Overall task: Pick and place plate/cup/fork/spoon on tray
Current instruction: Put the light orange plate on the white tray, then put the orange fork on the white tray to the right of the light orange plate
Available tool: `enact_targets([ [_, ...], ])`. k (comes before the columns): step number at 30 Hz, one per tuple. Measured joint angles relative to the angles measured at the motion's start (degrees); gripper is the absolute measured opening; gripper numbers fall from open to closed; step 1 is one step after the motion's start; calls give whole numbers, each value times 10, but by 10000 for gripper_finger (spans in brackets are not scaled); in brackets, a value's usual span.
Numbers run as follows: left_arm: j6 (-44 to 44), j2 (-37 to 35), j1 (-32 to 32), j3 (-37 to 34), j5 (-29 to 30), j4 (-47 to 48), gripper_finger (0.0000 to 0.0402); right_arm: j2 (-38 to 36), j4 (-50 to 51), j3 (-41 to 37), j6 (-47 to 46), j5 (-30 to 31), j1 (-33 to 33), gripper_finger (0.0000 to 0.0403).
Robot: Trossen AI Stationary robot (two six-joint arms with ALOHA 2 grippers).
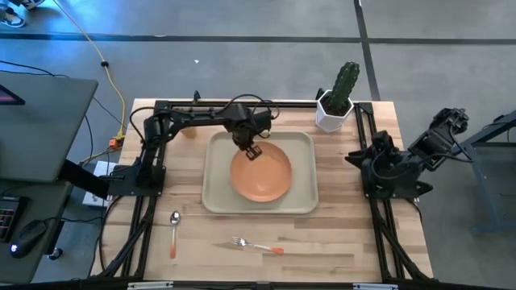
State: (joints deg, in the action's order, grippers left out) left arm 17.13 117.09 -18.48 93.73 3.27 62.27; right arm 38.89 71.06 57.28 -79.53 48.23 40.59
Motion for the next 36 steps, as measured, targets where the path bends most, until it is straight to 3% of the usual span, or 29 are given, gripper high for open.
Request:
enact_targets([
  [6,-14,-65,-7,-96,-9,-117,0,1,-3,0,11,13,-36,131],
  [11,-6,-120,-18,-186,-10,-203,0,2,-21,0,77,23,-60,131],
  [15,14,-138,-19,-229,-15,-250,0,2,-44,0,128,92,-79,131],
  [18,17,-139,-16,-240,-17,-253,0,2,-59,0,122,157,-100,131],
  [20,19,-140,-13,-246,-17,-251,0,0,-60,0,104,169,-116,131],
  [25,24,-137,-13,-247,-17,-250,15,3,-59,0,98,124,-165,131],
  [36,-22,-149,-15,-247,-15,-235,114,113,-49,0,60,-24,-287,131],
])
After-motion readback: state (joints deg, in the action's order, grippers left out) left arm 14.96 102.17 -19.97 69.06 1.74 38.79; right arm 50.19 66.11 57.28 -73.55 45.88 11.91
